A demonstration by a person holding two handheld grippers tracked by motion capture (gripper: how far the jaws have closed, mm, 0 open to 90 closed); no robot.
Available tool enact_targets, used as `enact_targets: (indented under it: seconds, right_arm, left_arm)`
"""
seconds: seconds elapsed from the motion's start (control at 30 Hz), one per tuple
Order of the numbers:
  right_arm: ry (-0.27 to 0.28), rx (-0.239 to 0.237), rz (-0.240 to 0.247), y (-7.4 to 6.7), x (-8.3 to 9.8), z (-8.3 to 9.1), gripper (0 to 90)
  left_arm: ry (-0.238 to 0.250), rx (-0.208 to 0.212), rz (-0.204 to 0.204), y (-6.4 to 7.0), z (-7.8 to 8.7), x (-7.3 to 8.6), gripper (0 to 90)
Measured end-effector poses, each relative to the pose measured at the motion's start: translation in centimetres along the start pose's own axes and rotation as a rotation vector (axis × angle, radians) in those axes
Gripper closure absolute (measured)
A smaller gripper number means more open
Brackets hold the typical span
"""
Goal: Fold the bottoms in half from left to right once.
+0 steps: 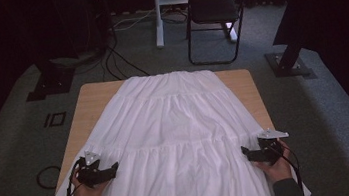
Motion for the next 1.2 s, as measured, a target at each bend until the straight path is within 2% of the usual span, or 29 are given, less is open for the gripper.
enact_targets:
  seconds: [0.17, 0.33, 0.4, 0.47, 0.53, 0.6, 0.63, 0.67, 0.7, 0.73, 0.8, 0.9, 0.93, 1.03, 1.13, 1.2]
  right_arm:
    - [0.000, 0.000, 0.000, 0.0, 0.0, 0.0, 15.6]
    - [0.002, 0.003, 0.000, 0.0, 0.0, 0.0, 16.2]
    - [0.002, 0.003, 0.000, 0.0, 0.0, 0.0, 16.3]
    - [0.002, 0.003, 0.000, 0.0, 0.0, 0.0, 16.3]
    - [0.002, 0.003, 0.000, 0.0, 0.0, 0.0, 16.3]
    - [0.002, 0.003, 0.000, 0.0, 0.0, 0.0, 16.3]
    - [0.002, 0.003, 0.000, 0.0, 0.0, 0.0, 16.3]
    - [0.002, 0.003, 0.000, 0.0, 0.0, 0.0, 16.4]
    - [0.002, 0.003, 0.001, 0.0, 0.0, 0.0, 16.3]
    - [0.002, 0.003, 0.001, 0.0, 0.0, 0.0, 16.3]
    - [0.002, 0.003, 0.000, 0.0, 0.0, 0.0, 16.4]
    - [0.002, 0.003, 0.001, 0.0, 0.0, 0.0, 16.5]
    - [0.002, 0.003, 0.001, 0.0, 0.0, 0.0, 16.5]
    - [0.002, 0.003, 0.001, 0.0, 0.0, 0.0, 16.5]
    - [0.003, 0.004, 0.001, 0.0, 0.1, 0.0, 16.6]
    - [0.003, 0.004, 0.001, 0.0, 0.1, 0.1, 16.7]
  left_arm:
    - [0.001, -0.001, 0.000, 0.0, 0.0, 0.0, 16.5]
    - [0.007, -0.005, 0.007, 0.1, 0.3, 0.0, 23.6]
    - [0.017, 0.005, -0.007, -0.1, 1.3, -0.4, 25.5]
    - [0.027, -0.030, -0.038, -0.8, 2.7, -0.8, 28.7]
    - [0.038, -0.044, -0.039, -1.3, 3.3, -1.0, 28.8]
    - [0.051, -0.072, -0.022, -3.3, 4.6, -1.0, 29.6]
    - [0.038, -0.082, 0.004, -4.3, 4.8, -0.8, 29.7]
    - [0.038, -0.082, 0.004, -4.3, 4.8, -0.8, 29.7]
    - [0.014, -0.093, 0.040, -5.8, 4.7, -0.1, 29.5]
    - [0.014, -0.093, 0.040, -5.8, 4.7, -0.1, 28.9]
    - [-0.020, -0.094, 0.087, -7.1, 3.9, 1.0, 27.5]
    - [-0.062, -0.099, 0.120, -7.7, 2.9, 2.3, 16.2]
    - [-0.070, -0.082, 0.129, -7.7, 2.6, 2.6, 15.2]
    - [-0.101, -0.080, 0.149, -7.8, 2.0, 3.2, 10.7]
    - [-0.104, -0.074, 0.137, -7.6, 1.8, 3.4, 9.9]
    - [-0.094, -0.054, 0.096, -6.7, 1.6, 3.1, 9.9]
Point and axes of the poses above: each handheld gripper's, and its own axes: z roughly backward along the jaws, x roughly out of its underside, y roughly to its right, the point moved 4 cm from there along -z, roughly forward along the jaws, and after that the axes turned 15 degrees about -z, right-handed, at the moved point
